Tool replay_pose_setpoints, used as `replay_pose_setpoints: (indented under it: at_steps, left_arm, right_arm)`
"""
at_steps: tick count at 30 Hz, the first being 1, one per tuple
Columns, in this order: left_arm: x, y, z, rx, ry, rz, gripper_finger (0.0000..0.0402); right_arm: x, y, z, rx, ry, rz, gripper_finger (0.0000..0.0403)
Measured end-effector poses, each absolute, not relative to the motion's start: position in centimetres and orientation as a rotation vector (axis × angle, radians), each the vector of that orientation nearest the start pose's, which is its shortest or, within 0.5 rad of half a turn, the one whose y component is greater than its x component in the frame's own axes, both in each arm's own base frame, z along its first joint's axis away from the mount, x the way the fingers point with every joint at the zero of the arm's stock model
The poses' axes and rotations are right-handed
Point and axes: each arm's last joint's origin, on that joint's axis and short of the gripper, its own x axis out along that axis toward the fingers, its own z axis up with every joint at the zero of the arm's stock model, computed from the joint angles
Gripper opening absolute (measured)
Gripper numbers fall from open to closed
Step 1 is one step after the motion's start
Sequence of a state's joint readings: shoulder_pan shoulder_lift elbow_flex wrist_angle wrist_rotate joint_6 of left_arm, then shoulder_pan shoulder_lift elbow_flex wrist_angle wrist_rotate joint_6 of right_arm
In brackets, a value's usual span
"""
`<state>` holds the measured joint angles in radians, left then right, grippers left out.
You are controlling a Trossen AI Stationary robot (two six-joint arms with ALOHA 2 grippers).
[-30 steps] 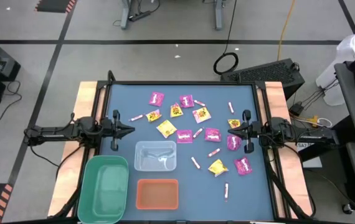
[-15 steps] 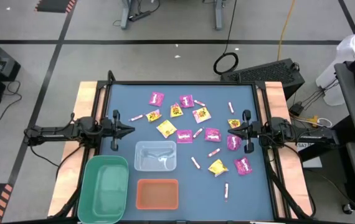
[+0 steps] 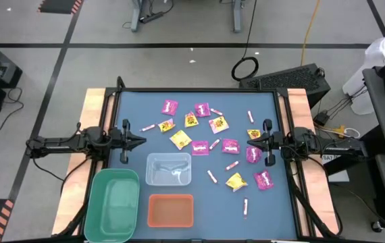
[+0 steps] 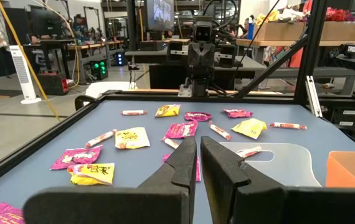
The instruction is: Sort candy
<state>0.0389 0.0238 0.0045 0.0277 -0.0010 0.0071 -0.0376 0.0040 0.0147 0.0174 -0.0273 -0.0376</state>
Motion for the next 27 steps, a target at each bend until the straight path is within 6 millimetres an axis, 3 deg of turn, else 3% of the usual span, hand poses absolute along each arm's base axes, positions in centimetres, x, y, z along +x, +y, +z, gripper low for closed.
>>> replay_pose_setpoints:
  at_steps: [27]
  left_arm:
    - [9.88, 0.4, 16.6, 0.113, -0.006, 0.045, 0.0031]
  right_arm:
    - [9.69, -0.28, 17.07, -0.01, -0.036, -0.01, 0.0]
